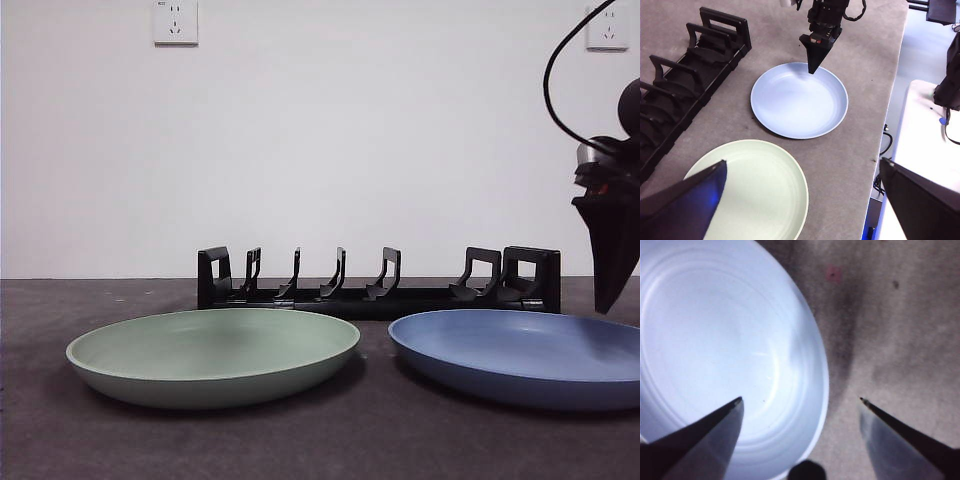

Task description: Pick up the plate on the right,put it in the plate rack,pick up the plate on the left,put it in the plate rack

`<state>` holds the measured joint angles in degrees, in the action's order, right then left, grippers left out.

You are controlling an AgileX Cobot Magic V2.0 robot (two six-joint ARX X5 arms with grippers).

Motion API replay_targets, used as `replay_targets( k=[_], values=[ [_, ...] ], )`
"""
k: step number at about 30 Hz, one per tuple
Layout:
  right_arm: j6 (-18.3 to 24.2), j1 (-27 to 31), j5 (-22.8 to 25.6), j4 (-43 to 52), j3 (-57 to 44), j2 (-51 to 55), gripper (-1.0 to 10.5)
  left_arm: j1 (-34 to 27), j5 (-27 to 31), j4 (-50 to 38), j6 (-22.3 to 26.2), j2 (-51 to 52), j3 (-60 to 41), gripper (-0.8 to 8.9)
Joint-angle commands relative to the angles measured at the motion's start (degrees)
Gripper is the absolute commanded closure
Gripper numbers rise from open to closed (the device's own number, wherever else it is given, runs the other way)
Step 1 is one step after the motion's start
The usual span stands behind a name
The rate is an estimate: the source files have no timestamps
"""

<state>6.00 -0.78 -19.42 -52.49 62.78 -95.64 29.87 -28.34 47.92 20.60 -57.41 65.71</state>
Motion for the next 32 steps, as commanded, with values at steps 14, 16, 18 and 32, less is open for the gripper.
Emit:
replay_targets(
  k=[14,16,18,32],
  values=[
    [-0.46,-3.02,2.58,1.75,-0.24,-3.54,8.3,0.22,0.11,-0.55,0.92,-0.15,0.09,1.84],
    [-0.44,-3.02,2.58,1.97,-0.35,-3.54,8.6,0.22,0.11,-0.48,0.92,-0.15,0.09,1.84],
    [-0.42,-3.02,2.58,2.4,-0.37,-3.54,9.0,0.22,0.09,-0.44,0.94,-0.15,0.09,1.85],
    [0.09,-2.91,2.56,3.13,-0.26,-1.29,9.6,0.24,0.07,-0.37,0.94,-0.15,0.09,1.85]
  ],
)
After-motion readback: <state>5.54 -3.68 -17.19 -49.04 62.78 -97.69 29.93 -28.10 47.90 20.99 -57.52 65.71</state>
